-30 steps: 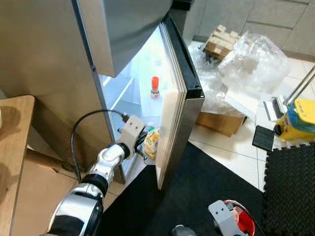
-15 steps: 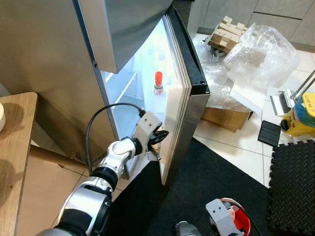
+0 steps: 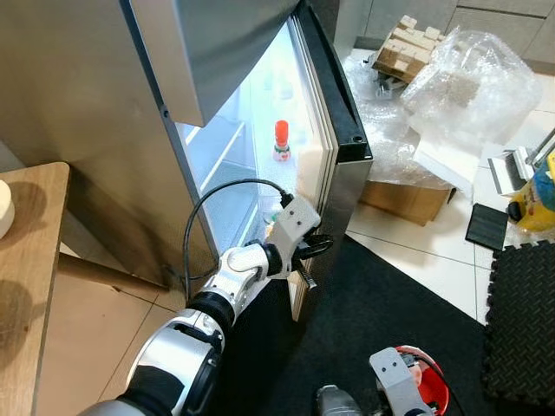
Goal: Restocking fridge
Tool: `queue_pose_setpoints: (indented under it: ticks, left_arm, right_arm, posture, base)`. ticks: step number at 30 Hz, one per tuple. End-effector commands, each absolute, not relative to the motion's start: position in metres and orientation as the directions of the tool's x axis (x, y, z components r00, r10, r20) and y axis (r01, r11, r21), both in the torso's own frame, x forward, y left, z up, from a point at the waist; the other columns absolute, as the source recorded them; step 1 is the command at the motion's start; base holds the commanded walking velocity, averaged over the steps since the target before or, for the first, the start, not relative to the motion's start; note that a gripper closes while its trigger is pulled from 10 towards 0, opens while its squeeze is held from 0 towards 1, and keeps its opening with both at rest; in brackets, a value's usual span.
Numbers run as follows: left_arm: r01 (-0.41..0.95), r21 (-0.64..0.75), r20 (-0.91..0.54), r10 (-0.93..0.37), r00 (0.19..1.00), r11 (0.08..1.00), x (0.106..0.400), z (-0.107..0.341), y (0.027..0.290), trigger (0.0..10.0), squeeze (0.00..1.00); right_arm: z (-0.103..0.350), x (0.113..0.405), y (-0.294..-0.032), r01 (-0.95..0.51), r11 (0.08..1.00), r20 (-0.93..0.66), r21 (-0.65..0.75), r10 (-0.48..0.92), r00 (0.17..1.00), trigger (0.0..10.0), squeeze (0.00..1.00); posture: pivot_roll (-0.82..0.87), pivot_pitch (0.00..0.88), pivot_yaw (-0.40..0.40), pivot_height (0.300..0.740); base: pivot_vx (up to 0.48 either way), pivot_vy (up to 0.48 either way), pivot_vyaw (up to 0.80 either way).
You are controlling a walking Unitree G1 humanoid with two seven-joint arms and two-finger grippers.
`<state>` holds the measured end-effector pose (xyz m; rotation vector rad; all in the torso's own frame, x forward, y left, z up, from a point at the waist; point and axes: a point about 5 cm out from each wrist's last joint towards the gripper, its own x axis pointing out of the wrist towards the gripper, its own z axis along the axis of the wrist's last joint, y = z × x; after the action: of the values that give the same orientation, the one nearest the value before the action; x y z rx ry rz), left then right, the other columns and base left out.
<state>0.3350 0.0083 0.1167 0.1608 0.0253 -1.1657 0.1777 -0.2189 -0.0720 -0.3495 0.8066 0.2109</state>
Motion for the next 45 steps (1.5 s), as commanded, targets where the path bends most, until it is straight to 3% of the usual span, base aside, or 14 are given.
queue_pose_setpoints:
  ticks: [1,14,17,20,21,23,28,34,41,42,45]
  left_arm:
    - [0.947,0.097,-0.092,-0.944,0.316,0.307,0.323,0.117,-0.019,10.0,0.00]
    - [0.990,0.051,0.000,-0.992,0.129,0.129,0.294,0.123,-0.061,10.0,0.00]
    - [0.982,0.060,-0.024,-0.984,0.179,0.177,0.298,0.119,-0.057,10.0,0.00]
    - [0.900,0.114,-0.162,-0.886,0.434,0.420,0.321,0.101,-0.018,10.0,0.00]
    - [0.900,0.114,-0.162,-0.886,0.434,0.420,0.321,0.101,-0.018,10.0,0.00]
    - [0.832,0.126,-0.219,-0.802,0.555,0.541,0.332,0.088,0.016,10.0,0.00]
    - [0.732,0.106,-0.252,-0.694,0.674,0.673,0.338,0.073,0.074,10.0,0.00]
    - [0.626,0.110,-0.250,-0.588,0.769,0.772,0.337,0.065,0.114,10.0,0.00]
    - [0.563,0.104,-0.277,-0.520,0.808,0.820,0.329,0.053,0.136,10.0,0.00]
    - [0.563,0.104,-0.277,-0.520,0.808,0.820,0.329,0.053,0.136,10.0,0.00]
    - [0.590,0.026,-0.518,-0.493,0.699,0.807,0.287,-0.001,0.153,10.0,0.00]
  right_arm:
    - [-0.079,0.164,-0.217,-0.321,0.925,-0.760,-0.204,0.057,0.648,10.0,0.00]
    - [-0.078,0.165,-0.217,-0.328,0.921,-0.761,-0.208,0.059,0.647,10.0,0.00]
    - [-0.078,0.166,-0.216,-0.332,0.920,-0.760,-0.208,0.062,0.646,10.0,0.00]
    - [-0.078,0.167,-0.216,-0.336,0.918,-0.762,-0.208,0.063,0.645,10.0,0.00]
    - [-0.078,0.167,-0.216,-0.336,0.918,-0.762,-0.208,0.063,0.645,10.0,0.00]
    - [-0.078,0.168,-0.217,-0.342,0.916,-0.764,-0.210,0.064,0.642,10.0,0.00]
    - [-0.076,0.172,-0.218,-0.361,0.907,-0.768,-0.216,0.070,0.637,10.0,0.00]
    - [-0.073,0.180,-0.217,-0.387,0.895,-0.767,-0.221,0.085,0.636,10.0,0.00]
    - [-0.071,0.186,-0.216,-0.394,0.892,-0.765,-0.224,0.090,0.638,10.0,0.00]
    - [-0.071,0.186,-0.216,-0.394,0.892,-0.765,-0.224,0.090,0.638,10.0,0.00]
    - [-0.071,0.188,-0.214,-0.401,0.890,-0.774,-0.216,0.095,0.626,10.0,0.00]
  posture:
    - [-0.25,0.213,0.078,0.700]
    - [-0.25,0.203,0.070,0.700]
    - [-0.25,0.199,0.068,0.700]
    - [-0.24,0.188,0.058,0.700]
    - [-0.24,0.188,0.058,0.700]
    - [-0.24,0.184,0.052,0.700]
    - [-0.22,0.173,0.026,0.700]
    - [-0.21,0.166,-0.008,0.700]
    - [-0.20,0.154,-0.016,0.700]
    - [-0.20,0.154,-0.016,0.700]
    - [-0.18,0.137,-0.020,0.700]
  base:
    - [0.000,0.000,0.00]
    - [0.000,0.000,0.00]
    - [0.000,0.000,0.00]
    - [0.000,0.000,0.00]
    - [0.000,0.000,0.00]
    - [0.000,0.000,0.00]
    - [0.000,0.000,0.00]
    - [0.000,0.000,0.00]
    - [0.000,0.000,0.00]
    - [0.000,0.000,0.00]
    - [0.000,0.000,0.00]
